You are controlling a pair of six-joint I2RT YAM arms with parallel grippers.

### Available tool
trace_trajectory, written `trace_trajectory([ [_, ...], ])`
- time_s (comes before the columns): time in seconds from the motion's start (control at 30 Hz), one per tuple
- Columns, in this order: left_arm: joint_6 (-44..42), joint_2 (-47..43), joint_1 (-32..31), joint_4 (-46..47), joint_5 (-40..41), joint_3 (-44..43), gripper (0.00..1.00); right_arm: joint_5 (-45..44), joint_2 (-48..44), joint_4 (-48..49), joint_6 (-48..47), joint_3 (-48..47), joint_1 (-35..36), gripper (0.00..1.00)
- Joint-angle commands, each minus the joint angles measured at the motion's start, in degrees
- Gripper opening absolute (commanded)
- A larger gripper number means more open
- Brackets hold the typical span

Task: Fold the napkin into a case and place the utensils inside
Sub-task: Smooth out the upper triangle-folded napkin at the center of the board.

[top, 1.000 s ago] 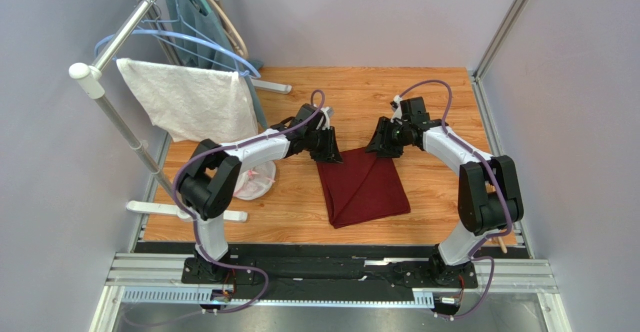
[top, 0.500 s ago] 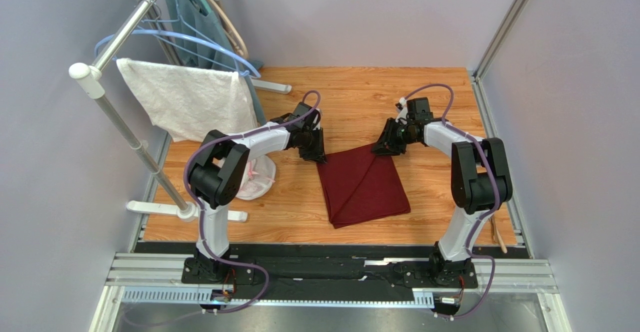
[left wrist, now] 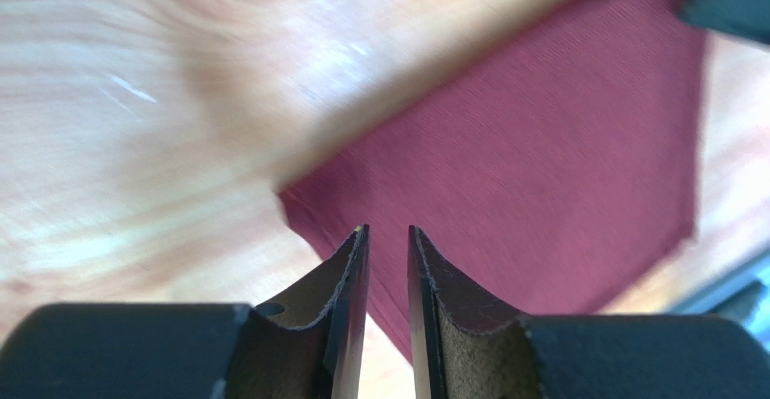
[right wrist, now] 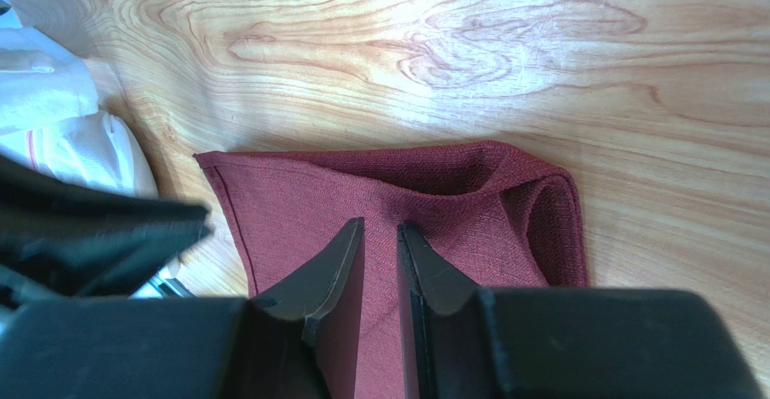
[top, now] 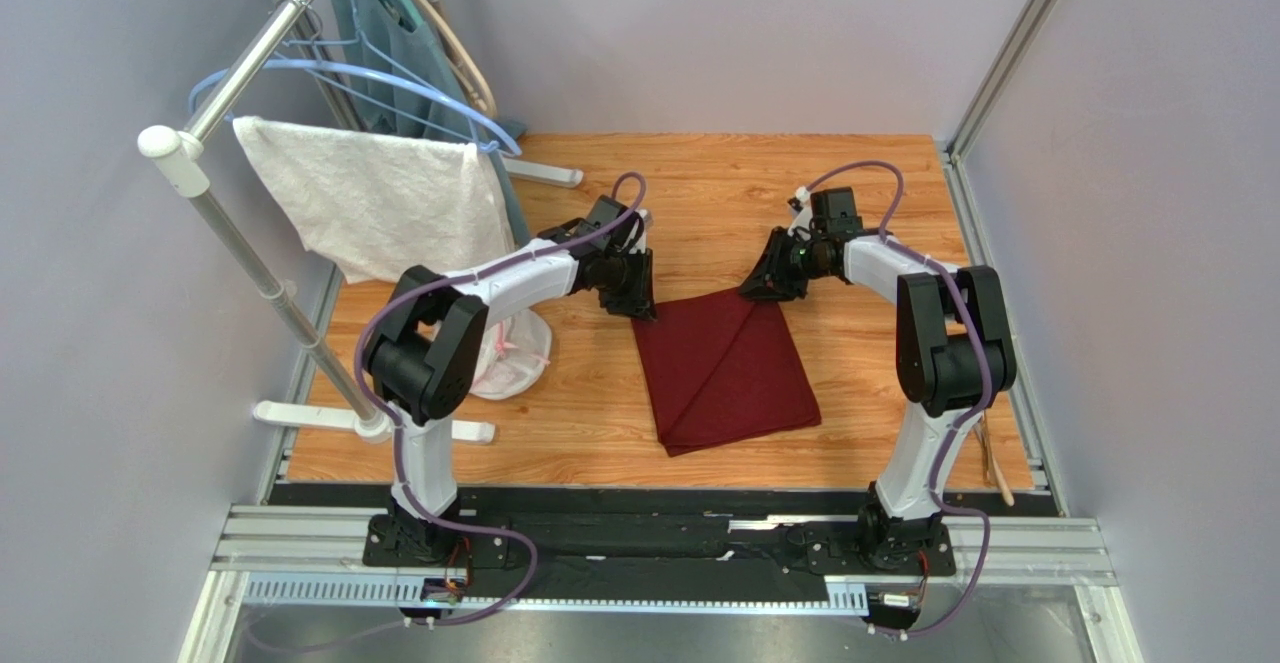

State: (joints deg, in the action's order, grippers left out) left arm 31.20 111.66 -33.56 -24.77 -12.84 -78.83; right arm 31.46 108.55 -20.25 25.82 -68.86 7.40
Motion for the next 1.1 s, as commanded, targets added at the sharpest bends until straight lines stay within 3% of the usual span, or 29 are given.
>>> trace_trajectory([
  [0.0, 1.4, -9.33, -3.08, 2.54, -6.05, 4.29, 0.29, 1.23, -0.71, 1.35, 0.37, -2.24, -0.8, 0.23],
  [0.17, 5.7, -14.97, -5.9, 10.24, -10.87, 16.21, 0.21, 2.11, 0.43, 1.35, 0.46, -3.12, -0.9, 0.22],
  [0.37, 7.56, -19.01, -8.01, 13.34, -10.63, 24.76, 0.14, 3.17, -0.01, 1.97, 1.16, -2.34, -0.9, 0.21],
  [0.83, 13.01, -19.29, -13.81, 22.57, -11.24, 33.65, 0.12, 2.38, 0.08, 2.85, 1.69, -0.92, -0.89, 0.19],
  [1.07, 10.38, -23.66, -14.34, 15.74, -5.36, 32.78, 0.12, 2.11, -0.27, 2.85, 1.25, -0.13, -0.89, 0.18],
])
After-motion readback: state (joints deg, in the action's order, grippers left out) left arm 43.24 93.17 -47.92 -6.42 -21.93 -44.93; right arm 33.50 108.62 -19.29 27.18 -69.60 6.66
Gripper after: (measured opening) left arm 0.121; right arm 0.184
